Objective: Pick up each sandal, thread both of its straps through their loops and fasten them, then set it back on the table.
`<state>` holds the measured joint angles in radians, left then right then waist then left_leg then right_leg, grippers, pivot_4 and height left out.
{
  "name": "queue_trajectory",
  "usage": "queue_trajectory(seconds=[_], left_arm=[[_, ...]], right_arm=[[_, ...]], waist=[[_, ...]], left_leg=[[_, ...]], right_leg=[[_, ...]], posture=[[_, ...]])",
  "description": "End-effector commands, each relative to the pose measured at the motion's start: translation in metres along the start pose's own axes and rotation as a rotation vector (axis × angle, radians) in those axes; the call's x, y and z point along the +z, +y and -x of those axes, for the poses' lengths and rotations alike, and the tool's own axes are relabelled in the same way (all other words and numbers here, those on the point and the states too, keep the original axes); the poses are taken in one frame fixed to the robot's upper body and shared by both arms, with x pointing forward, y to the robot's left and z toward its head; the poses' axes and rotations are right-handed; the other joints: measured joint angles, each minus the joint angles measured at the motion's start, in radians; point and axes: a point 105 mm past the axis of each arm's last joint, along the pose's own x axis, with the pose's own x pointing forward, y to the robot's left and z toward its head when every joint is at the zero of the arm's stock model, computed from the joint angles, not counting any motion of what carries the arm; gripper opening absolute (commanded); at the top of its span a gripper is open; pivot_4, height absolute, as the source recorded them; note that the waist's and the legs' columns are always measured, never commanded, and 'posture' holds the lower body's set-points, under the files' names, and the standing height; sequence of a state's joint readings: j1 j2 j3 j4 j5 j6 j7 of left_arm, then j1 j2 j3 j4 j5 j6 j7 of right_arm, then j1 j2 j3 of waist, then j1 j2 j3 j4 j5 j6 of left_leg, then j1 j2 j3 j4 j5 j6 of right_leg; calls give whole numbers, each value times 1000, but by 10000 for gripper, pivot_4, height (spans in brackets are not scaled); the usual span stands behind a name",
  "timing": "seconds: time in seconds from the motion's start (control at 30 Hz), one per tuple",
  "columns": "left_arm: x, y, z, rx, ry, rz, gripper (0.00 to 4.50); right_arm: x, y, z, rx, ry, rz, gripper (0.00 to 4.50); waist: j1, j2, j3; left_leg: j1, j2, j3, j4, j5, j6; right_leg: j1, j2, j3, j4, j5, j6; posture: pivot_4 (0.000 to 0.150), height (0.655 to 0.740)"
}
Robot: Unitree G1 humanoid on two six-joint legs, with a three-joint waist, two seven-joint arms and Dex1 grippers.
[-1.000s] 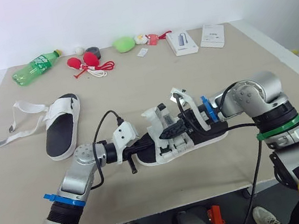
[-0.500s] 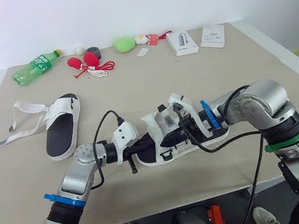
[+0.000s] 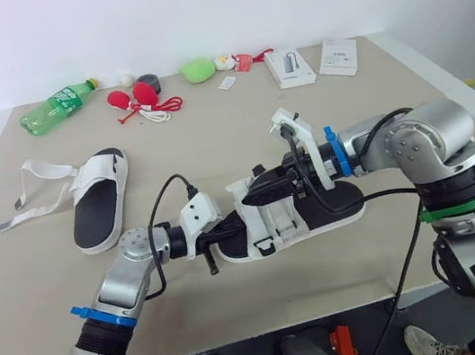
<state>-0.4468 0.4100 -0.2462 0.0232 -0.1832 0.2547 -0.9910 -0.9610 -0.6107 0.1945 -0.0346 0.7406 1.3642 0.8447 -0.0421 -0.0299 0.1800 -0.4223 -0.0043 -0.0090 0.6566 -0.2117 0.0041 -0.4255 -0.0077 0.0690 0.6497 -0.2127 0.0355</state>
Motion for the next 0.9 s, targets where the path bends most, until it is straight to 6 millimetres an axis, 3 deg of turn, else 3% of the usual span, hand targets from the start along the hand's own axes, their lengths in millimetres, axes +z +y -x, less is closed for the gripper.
queue_trajectory(seconds=[0.03, 0.13, 0.27, 0.43, 0.77, 0.9], left_arm=[[0, 0, -3, -5, 7, -8, 0], [-1, 0, -2, -3, 8, -7, 0], [-1, 0, -1, 0, 9, -7, 0], [-1, 1, -1, 4, 10, -7, 0], [-1, 0, -2, 2, 9, -8, 0], [-1, 0, -3, -3, 8, -7, 0]], right_arm=[[2, 6, -3, 37, -12, -7, 27396], [-5, 10, -8, 60, 6, -25, 19463], [-6, 7, -9, 48, 3, -33, 711], [-10, 11, -9, 58, 8, -41, 711], [-47, 24, -11, 48, 57, -34, 711], [-53, 26, -11, 38, 55, -28, 711]], waist=[[0, 0, 0], [0, 0, 0], [0, 0, 0], [0, 0, 0], [0, 0, 0], [0, 0, 0]], left_leg=[[0, 0, 0, 0, 0, 0], [0, 0, 0, 0, 0, 0], [0, 0, 0, 0, 0, 0], [0, 0, 0, 0, 0, 0], [0, 0, 0, 0, 0, 0], [0, 0, 0, 0, 0, 0]], right_leg=[[0, 0, 0, 0, 0, 0], [0, 0, 0, 0, 1, 0], [0, 0, 0, 0, 1, 0], [0, 0, 0, 0, 1, 0], [0, 0, 0, 0, 0, 1], [0, 1, 0, 0, -2, 4]], posture=[[1500, 7400], [1500, 7400], [1500, 7400], [1500, 7400], [1500, 7400], [1500, 7400]])
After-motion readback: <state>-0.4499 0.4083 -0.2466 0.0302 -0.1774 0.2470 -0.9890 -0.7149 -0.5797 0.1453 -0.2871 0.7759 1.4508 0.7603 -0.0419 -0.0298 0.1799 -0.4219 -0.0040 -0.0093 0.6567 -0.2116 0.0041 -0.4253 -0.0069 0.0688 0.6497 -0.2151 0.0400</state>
